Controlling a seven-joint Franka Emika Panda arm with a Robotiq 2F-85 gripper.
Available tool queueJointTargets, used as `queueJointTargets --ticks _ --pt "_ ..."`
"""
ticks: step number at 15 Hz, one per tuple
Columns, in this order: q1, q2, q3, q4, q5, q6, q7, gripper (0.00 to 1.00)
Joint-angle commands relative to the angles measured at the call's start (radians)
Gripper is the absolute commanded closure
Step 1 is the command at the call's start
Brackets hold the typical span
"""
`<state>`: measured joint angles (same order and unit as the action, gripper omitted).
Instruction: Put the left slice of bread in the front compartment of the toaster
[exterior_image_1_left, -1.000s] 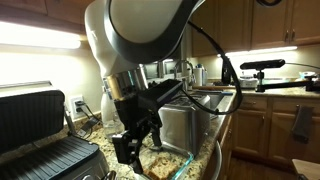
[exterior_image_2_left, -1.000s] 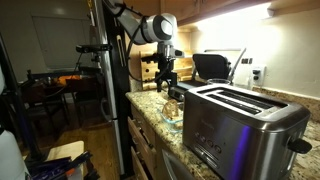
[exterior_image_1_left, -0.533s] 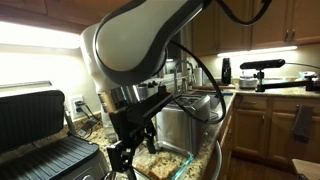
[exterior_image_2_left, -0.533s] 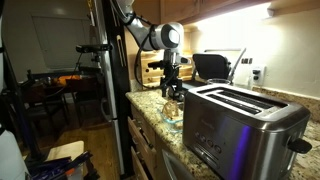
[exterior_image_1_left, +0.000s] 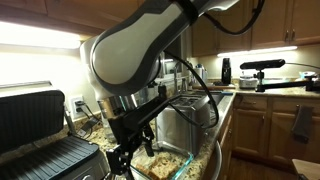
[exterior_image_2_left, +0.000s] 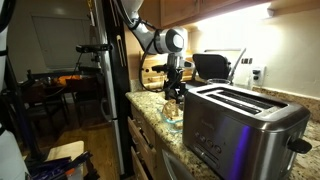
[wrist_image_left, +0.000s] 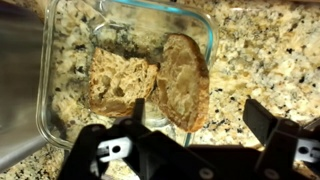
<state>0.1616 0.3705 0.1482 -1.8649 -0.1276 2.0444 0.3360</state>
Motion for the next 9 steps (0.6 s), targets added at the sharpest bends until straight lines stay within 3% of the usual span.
queueJointTargets --ticks 1,9 --pt "0.029 0.002 -0.029 0.002 0.0 0.01 0.011 0.26" --pt "0.036 0.003 -0.035 0.008 -0.002 0.003 0.012 0.8"
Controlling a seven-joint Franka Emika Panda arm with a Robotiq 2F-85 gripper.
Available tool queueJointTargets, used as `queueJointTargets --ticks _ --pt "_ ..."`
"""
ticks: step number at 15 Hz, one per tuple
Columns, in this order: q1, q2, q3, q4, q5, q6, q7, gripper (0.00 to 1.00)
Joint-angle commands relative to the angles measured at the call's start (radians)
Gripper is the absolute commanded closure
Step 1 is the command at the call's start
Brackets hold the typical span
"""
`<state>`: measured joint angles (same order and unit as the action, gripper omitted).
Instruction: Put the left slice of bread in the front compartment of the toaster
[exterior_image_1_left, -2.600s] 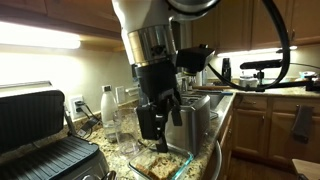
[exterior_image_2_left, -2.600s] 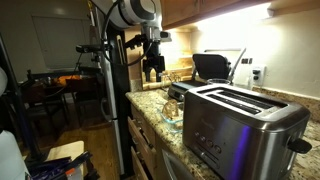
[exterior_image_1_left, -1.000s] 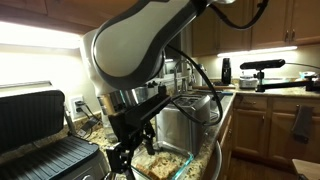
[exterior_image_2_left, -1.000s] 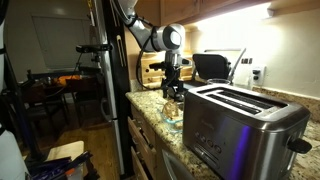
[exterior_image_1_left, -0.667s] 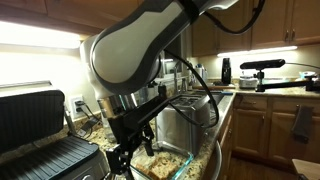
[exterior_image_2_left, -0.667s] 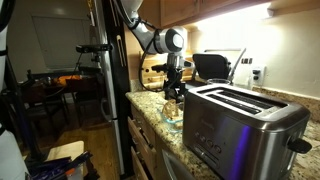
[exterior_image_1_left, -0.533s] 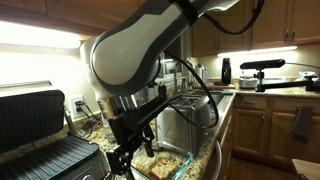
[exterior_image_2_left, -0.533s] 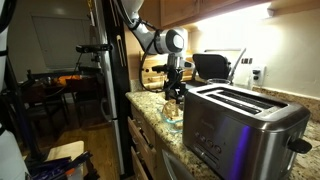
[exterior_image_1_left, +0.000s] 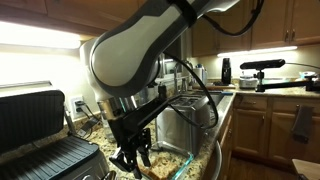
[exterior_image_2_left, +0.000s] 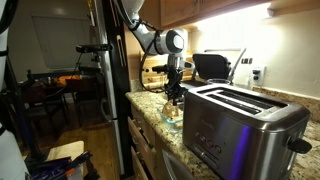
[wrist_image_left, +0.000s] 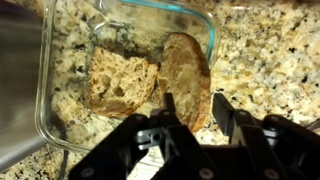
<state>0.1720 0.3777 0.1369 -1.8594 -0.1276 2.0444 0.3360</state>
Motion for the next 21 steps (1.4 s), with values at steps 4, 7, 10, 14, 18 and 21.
queueJointTargets --ticks 4,7,10,14,18,21 --pt "0.027 -0.007 -0.024 0.009 -0.003 0.001 0.011 0.94" --pt "0.026 -0.011 -0.029 0.014 -0.004 0.001 0.012 0.91" --pt "0.027 -0.024 -0.038 0.016 -0.015 0.001 0.02 0.92" --pt "0.024 -0.067 -0.046 0.001 -0.017 0.012 0.03 0.91" --pt "0.023 -0.115 -0.052 -0.01 -0.023 0.013 0.042 0.91" --pt "0.025 -0.16 -0.052 -0.02 -0.041 0.011 0.071 0.91"
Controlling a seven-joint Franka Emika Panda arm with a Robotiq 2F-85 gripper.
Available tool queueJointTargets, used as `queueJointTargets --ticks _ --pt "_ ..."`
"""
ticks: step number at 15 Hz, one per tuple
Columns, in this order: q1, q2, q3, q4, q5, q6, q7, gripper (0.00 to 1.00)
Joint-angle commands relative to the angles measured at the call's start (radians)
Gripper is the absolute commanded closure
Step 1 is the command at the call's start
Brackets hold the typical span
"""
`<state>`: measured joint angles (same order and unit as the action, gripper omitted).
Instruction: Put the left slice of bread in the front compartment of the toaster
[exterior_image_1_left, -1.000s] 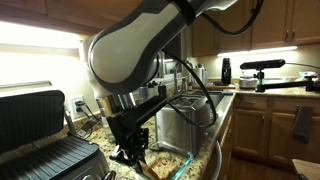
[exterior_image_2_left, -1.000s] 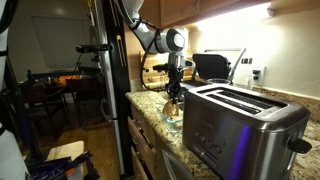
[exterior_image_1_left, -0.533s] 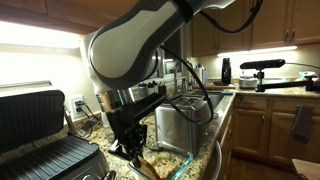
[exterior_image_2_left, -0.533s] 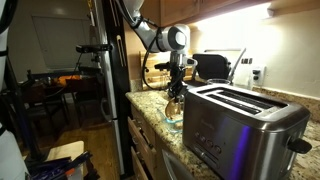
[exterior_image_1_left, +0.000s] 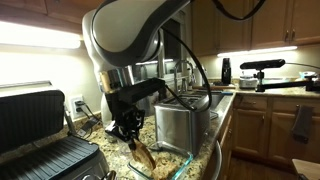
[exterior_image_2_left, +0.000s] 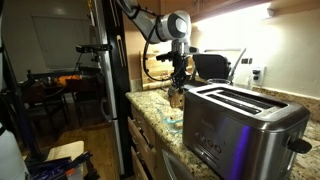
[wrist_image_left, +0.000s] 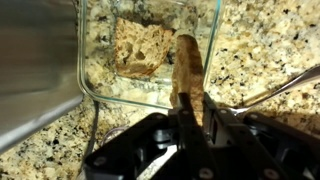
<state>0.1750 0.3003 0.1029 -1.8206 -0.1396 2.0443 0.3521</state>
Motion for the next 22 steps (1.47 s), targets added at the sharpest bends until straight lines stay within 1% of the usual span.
queueJointTargets --ticks 1,7,10,17,22 --pt "0.022 -0.096 -0.016 -0.062 -0.033 0.013 0.066 0.91" --pt "0.015 -0.199 -0.009 -0.115 -0.044 0.022 0.139 0.91" --pt "0.012 -0.256 -0.001 -0.151 -0.057 0.023 0.197 0.92" --pt "0.005 -0.373 0.04 -0.222 -0.129 0.0 0.359 0.92" --pt "-0.007 -0.43 0.073 -0.259 -0.171 -0.013 0.531 0.92"
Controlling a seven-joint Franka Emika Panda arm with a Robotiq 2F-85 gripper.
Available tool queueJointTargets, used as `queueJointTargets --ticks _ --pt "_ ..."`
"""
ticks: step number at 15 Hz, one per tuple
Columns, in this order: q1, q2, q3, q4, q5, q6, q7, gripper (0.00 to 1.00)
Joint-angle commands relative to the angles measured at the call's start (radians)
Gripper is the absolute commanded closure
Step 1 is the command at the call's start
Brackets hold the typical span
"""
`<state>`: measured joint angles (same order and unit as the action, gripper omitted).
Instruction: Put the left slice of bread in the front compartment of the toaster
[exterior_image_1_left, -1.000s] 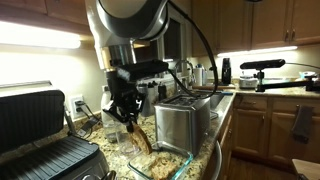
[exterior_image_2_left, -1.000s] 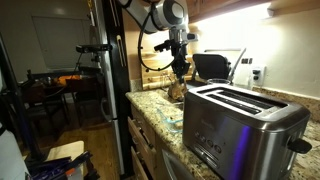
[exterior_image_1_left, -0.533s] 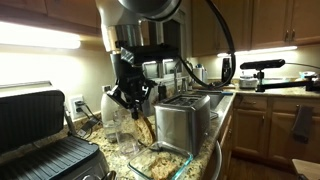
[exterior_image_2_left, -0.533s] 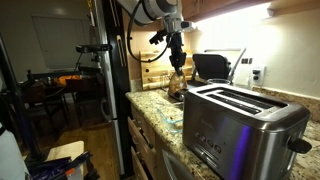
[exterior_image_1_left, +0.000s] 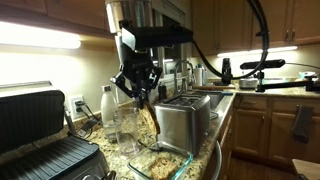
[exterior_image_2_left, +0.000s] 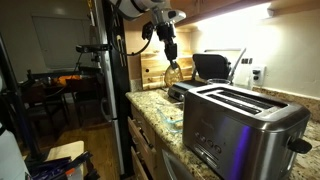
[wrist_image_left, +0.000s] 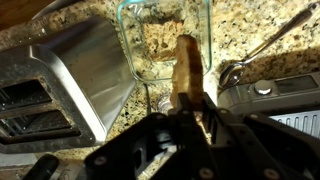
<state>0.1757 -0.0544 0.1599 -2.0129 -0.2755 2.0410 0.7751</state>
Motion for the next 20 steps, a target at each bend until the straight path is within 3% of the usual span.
queueJointTargets --ticks 1,20 --pt "-0.013 -0.084 0.018 -0.073 -0.041 -0.013 0.141 0.92" --pt "-0.165 -0.209 -0.027 -0.076 -0.031 -0.098 0.402 0.92"
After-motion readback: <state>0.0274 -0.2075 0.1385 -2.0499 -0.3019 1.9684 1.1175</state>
